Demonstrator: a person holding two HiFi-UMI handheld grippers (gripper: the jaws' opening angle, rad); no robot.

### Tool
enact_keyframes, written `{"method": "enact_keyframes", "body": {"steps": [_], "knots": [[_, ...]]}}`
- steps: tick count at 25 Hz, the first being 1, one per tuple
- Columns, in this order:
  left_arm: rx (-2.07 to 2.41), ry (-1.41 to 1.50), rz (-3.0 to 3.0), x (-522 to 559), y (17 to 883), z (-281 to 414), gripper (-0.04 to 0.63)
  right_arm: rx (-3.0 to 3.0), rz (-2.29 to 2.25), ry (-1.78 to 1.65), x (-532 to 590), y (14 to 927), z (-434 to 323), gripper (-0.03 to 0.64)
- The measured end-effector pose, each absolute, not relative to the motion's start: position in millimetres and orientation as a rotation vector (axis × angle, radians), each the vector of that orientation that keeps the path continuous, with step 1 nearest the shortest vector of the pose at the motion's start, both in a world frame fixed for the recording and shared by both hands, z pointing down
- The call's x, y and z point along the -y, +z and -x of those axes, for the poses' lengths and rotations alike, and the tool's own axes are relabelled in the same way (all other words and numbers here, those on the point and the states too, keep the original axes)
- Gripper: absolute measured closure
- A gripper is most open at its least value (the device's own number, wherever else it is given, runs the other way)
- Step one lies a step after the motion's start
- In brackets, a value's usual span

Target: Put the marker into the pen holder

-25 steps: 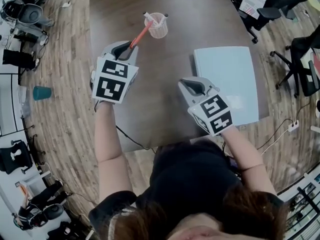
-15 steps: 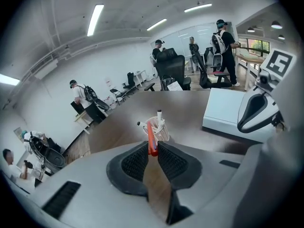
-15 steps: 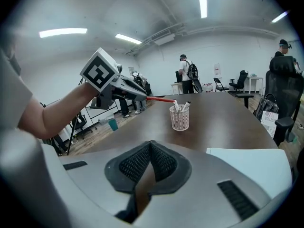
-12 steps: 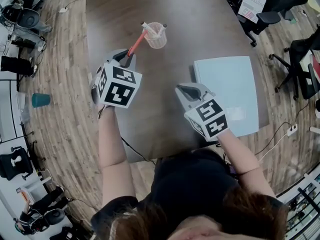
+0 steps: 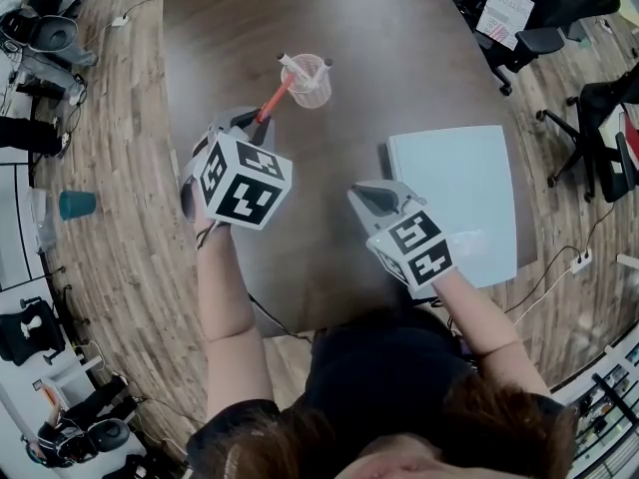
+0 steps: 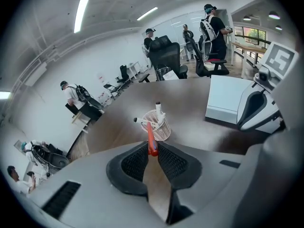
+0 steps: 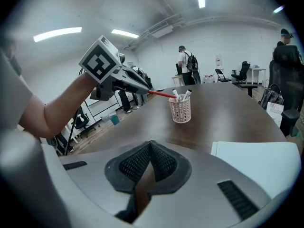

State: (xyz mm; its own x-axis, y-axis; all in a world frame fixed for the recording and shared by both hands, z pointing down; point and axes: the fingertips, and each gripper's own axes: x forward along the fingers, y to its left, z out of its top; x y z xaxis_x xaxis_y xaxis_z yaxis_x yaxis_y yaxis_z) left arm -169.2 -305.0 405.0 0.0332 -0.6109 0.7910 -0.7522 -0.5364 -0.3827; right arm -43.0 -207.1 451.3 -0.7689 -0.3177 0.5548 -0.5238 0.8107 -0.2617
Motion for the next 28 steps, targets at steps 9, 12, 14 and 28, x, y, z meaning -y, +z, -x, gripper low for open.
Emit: {"method": "enact_keyframes", "body": {"steps": [9,12,14,28], "knots": [[1.278,1.648,-2.154,317.5,410.3,163.7,0.518,2.479,-0.620,0.587,213.2,462.6,42.9,0.601],[1.241,1.677,-2.157,320.7,413.9,164.2,0.517,2.474,-0.617,0.595,211.0,465.1,44.1,0.601],[1.223,1.688,-2.161,325.1,416.1,164.0,0.517,2.470,-0.619,0.600,211.3,466.5,44.4,0.601],[1.239,1.607,-2.225,359.4,428.7,151.7,0.514,2.445,-0.627,0.632,219.8,477.4,39.5,0.601]]}}
